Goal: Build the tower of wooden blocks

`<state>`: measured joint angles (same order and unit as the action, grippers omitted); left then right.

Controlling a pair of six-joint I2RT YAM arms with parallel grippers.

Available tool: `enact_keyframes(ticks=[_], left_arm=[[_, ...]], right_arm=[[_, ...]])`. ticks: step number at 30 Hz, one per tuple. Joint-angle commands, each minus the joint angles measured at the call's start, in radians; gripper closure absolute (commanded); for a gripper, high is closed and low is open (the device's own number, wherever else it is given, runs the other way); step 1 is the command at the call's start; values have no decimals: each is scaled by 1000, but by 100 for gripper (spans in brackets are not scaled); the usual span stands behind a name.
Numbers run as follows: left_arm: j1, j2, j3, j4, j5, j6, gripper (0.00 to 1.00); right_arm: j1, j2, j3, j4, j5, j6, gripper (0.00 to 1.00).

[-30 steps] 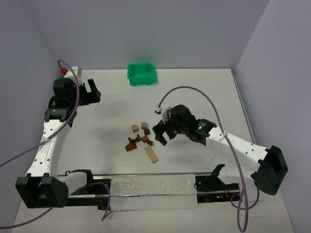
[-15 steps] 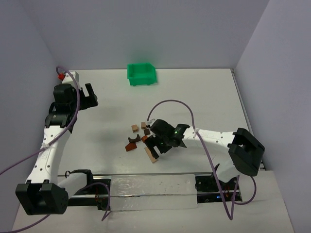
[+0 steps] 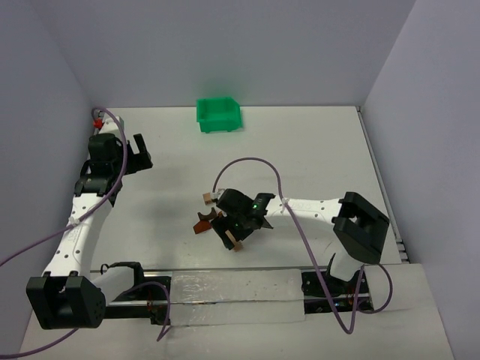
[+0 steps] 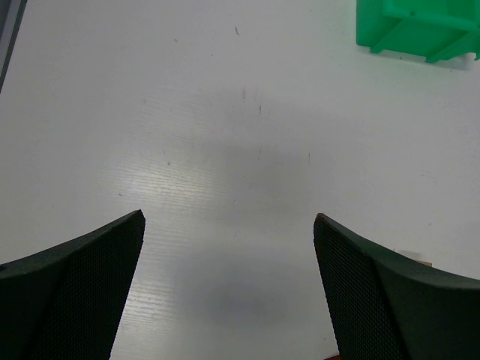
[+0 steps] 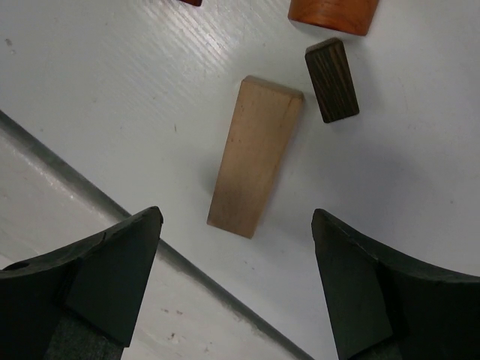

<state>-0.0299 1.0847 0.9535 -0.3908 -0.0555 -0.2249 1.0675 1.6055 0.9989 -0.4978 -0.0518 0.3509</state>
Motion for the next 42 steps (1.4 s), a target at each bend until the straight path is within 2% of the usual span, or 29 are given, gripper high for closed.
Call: enact_keyframes(ticks=[1, 10, 15, 16, 18, 21, 22, 24, 27, 31, 33, 37, 42], left_arm=[[3, -13, 29, 47, 3, -8, 1], [2, -15, 22, 48, 16, -18, 1], [2, -9, 30, 54, 20, -19, 1], [2, -9, 32, 55, 20, -19, 1], [2, -3, 34, 56, 22, -17, 1], [2, 0, 35, 59, 20, -17, 1], [2, 0, 36, 58, 20, -17, 1], [2, 0, 34, 58, 19, -16, 1], [2, -15, 32, 56, 38, 0, 1], [2, -15, 42, 47, 77, 14, 1], [2, -11, 47, 46, 101, 16, 1], [2, -7, 54, 55, 132, 28, 1], [2, 19, 112, 38, 155, 46, 1]], right_arm=[[6, 63, 68, 0, 50, 15, 13], [8, 149, 78, 21, 95, 21, 23], [9, 165, 64, 49, 112, 8, 34], [10, 167, 65, 49, 113, 6, 38], [19, 172, 75, 42, 122, -3, 52], [36, 169, 86, 32, 106, -15, 81], [40, 163, 92, 24, 100, -17, 83], [40, 120, 124, -36, 23, -44, 100], [25, -14, 171, -64, 7, -101, 100], [-86, -143, 247, -102, 47, -131, 100], [-184, -125, 284, -126, 59, -125, 100], [-289, -71, 264, -94, 136, -133, 100], [-340, 83, 327, -65, 104, -143, 100]])
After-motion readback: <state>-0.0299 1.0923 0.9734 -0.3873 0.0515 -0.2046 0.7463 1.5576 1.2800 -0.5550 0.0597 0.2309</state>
